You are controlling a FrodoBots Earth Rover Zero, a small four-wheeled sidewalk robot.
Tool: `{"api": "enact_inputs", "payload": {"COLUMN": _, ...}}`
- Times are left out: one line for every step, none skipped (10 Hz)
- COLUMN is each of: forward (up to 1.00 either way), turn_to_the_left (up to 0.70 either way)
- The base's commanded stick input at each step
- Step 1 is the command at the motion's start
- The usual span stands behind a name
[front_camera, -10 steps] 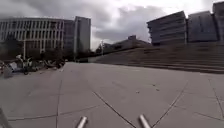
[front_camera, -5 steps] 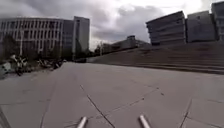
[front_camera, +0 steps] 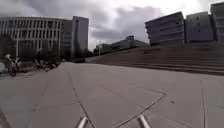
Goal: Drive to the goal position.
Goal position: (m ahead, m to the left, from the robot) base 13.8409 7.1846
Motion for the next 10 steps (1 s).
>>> {"api": "enact_inputs", "payload": {"forward": 0.7, "turn_to_the_left": 0.0}}
{"api": "enact_inputs", "payload": {"forward": 0.7, "turn_to_the_left": 0.0}}
{"api": "enact_inputs", "payload": {"forward": 0.7, "turn_to_the_left": 0.0}}
{"api": "enact_inputs", "payload": {"forward": 0.7, "turn_to_the_left": 0.0}}
{"api": "enact_inputs", "payload": {"forward": 0.7, "turn_to_the_left": 0.0}}
{"api": "enact_inputs", "payload": {"forward": 0.7, "turn_to_the_left": 0.0}}
{"api": "enact_inputs", "payload": {"forward": 0.7, "turn_to_the_left": 0.0}}
{"api": "enact_inputs", "payload": {"forward": 0.7, "turn_to_the_left": 0.0}}
{"api": "enact_inputs", "payload": {"forward": 0.7, "turn_to_the_left": 0.0}}
{"api": "enact_inputs", "payload": {"forward": 0.7, "turn_to_the_left": 0.0}}
